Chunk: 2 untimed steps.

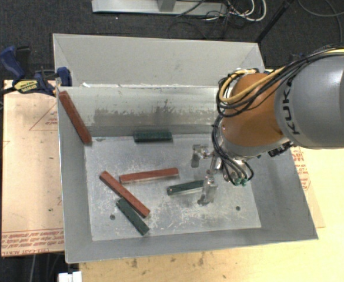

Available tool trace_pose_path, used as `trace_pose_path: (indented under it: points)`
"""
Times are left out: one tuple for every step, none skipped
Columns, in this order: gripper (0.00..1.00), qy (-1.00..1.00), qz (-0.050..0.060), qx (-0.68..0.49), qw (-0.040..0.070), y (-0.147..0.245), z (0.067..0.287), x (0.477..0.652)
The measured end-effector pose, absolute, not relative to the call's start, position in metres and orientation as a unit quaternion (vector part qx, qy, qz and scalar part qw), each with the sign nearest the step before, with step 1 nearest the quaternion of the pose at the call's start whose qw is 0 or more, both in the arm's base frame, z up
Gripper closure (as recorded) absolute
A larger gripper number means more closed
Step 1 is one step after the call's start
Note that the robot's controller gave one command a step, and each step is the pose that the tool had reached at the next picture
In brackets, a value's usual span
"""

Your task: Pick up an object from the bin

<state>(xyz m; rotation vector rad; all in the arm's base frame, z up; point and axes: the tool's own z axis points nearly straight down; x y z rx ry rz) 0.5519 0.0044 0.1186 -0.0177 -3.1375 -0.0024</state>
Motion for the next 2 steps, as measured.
trace_pose_path:
  points:
    - [0.0,-1.0,0.0,0.013,0.0,0.01,0.129,0.549]
    - [0.0,-1.0,0.0,0.024,0.0,0.014,0.069,0.544]
